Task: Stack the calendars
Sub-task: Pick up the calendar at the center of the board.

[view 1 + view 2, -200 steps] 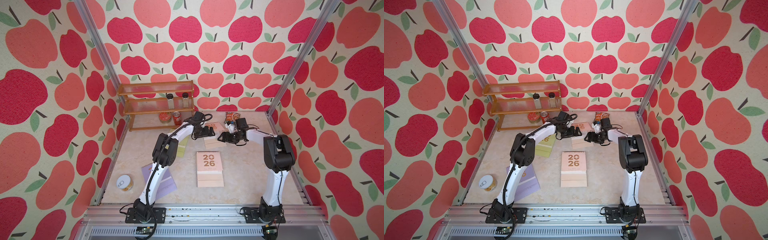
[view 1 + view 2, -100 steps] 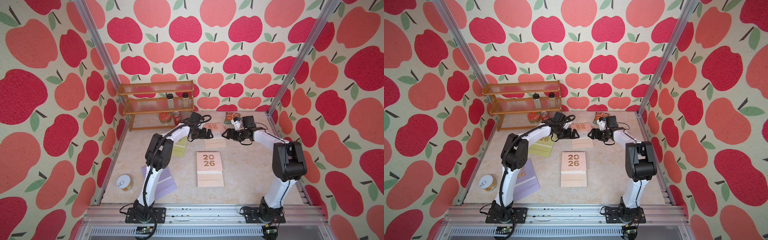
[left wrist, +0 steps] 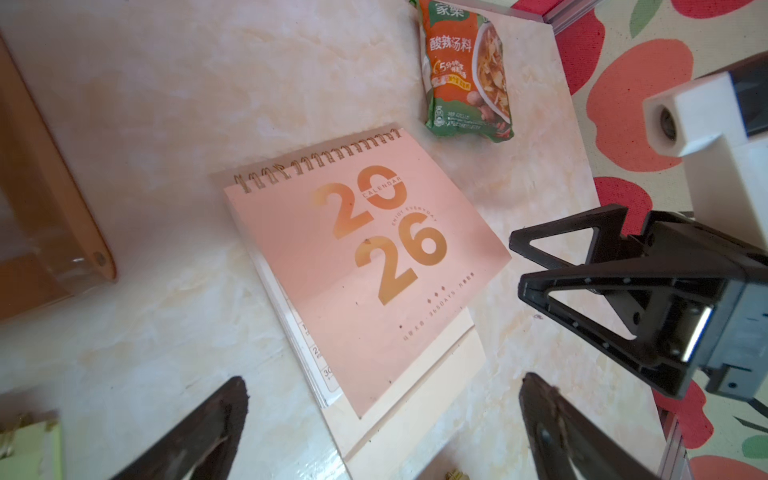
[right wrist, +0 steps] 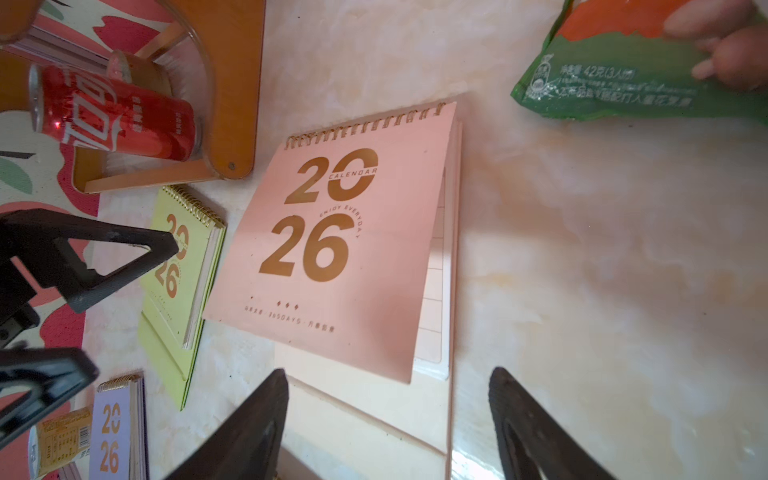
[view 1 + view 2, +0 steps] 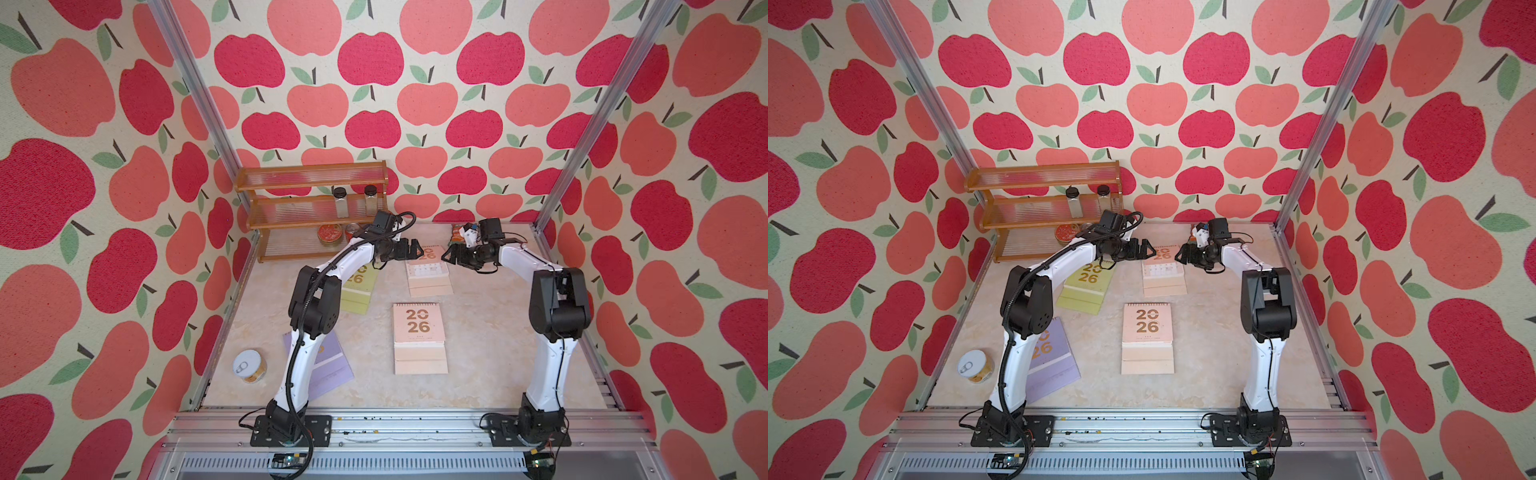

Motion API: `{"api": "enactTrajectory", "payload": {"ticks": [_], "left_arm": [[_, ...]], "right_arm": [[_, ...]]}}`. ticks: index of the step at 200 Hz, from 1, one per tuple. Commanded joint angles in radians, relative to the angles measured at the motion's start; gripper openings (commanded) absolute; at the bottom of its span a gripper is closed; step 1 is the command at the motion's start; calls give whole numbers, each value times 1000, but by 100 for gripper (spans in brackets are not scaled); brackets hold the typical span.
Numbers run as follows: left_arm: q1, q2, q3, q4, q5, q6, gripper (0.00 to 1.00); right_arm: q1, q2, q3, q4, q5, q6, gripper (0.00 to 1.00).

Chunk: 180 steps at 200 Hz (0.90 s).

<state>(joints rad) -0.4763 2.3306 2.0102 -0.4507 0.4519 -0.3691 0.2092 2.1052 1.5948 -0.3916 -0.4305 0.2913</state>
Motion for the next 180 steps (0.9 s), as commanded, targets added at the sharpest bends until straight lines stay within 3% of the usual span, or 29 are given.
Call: {"api": "enactTrajectory", "payload": {"ticks": [1, 180], "left_arm": [[1, 65, 61, -103, -11, -21, 100], [-15, 263, 199, -240, 49, -33, 95]], "right_arm": [[-6, 54, 56, -73, -5, 12, 77], [52, 169, 96, -76, -77, 37, 70]]}}
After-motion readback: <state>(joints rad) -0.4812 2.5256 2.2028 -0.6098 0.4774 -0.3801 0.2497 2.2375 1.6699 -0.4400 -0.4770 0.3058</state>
